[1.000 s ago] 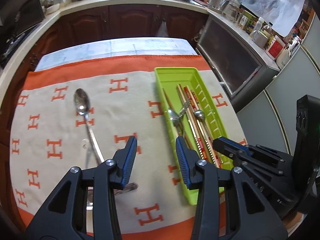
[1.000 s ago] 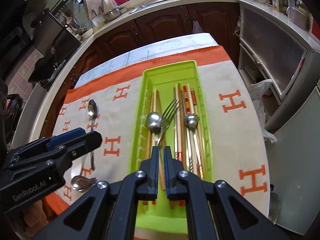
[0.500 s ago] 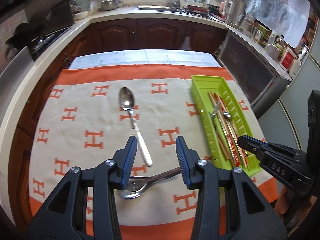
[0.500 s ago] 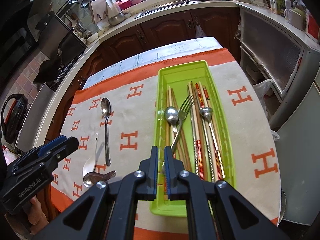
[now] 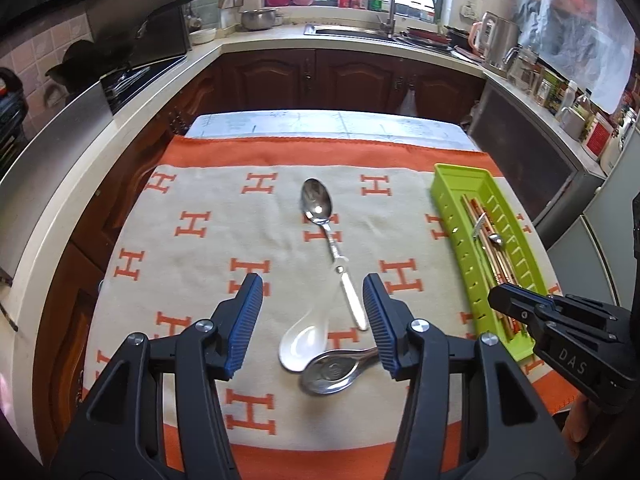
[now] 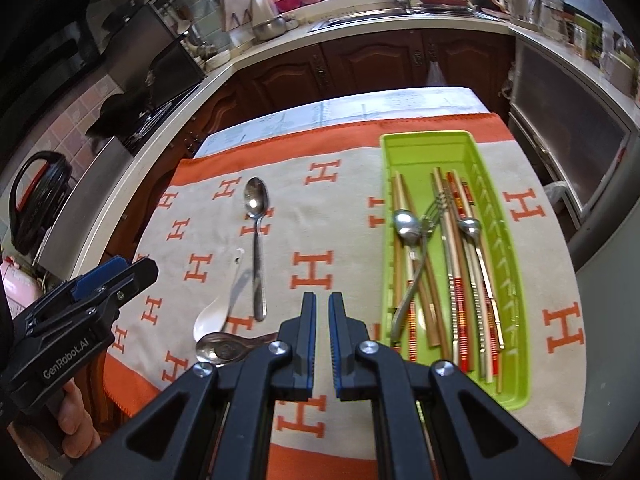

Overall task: Organize utensils
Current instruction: 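Move both open tools back over the white ceramic spoon and steel spoon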

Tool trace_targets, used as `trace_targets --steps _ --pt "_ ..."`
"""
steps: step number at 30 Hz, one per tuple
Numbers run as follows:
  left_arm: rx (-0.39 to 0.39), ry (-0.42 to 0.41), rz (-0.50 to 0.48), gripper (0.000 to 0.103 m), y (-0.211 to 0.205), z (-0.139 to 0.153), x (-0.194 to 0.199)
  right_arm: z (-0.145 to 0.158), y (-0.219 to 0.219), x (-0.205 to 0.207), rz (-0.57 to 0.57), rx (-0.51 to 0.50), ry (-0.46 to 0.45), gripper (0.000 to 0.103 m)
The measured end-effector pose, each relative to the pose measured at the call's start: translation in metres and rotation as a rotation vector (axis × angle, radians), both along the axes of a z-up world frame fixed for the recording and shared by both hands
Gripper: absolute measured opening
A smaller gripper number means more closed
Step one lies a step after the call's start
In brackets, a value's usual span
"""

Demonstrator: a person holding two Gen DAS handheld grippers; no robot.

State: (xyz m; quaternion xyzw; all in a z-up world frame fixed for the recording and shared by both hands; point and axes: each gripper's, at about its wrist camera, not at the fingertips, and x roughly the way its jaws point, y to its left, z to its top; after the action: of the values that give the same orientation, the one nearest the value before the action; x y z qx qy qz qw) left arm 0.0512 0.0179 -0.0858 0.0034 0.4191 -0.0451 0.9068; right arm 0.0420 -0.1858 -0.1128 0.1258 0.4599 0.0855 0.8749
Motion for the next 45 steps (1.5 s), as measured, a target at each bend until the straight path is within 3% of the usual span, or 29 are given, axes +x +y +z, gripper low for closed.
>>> trace_targets --steps 5,7,8,19,27,35,40,45 --pt "0.006 0.013 0.011 0.049 0.011 -0.009 -0.002 -0.002 0.016 0.001 0.036 -0.008 0.003 0.009" --pt "0.003 0.017 0.014 0.049 0.015 -0.012 -0.002 -0.003 0.023 0.0 0.048 -0.012 0.002 0.023" --pt "0.0 0.018 0.016 0.049 0.019 -0.014 -0.002 -0.003 0.026 0.0 0.05 -0.013 -0.001 0.026" --pt "-0.038 0.076 0.02 0.049 0.053 -0.043 0.008 -0.006 0.049 0.004 0.088 -0.022 -0.004 0.026" --pt "-0.161 0.169 -0.105 0.049 0.061 -0.08 0.035 -0.022 0.063 0.013 0.115 -0.014 0.042 0.026" --pt "-0.225 0.259 -0.228 0.049 0.058 -0.113 0.056 -0.03 0.069 0.013 0.177 0.03 0.066 0.026" --pt "-0.192 0.304 -0.256 0.049 0.046 -0.133 0.067 -0.035 0.073 0.006 0.233 0.046 0.089 0.026" --pt "-0.164 0.276 -0.288 0.049 0.032 -0.138 0.073 -0.052 0.069 0.007 0.232 0.107 0.169 0.026"
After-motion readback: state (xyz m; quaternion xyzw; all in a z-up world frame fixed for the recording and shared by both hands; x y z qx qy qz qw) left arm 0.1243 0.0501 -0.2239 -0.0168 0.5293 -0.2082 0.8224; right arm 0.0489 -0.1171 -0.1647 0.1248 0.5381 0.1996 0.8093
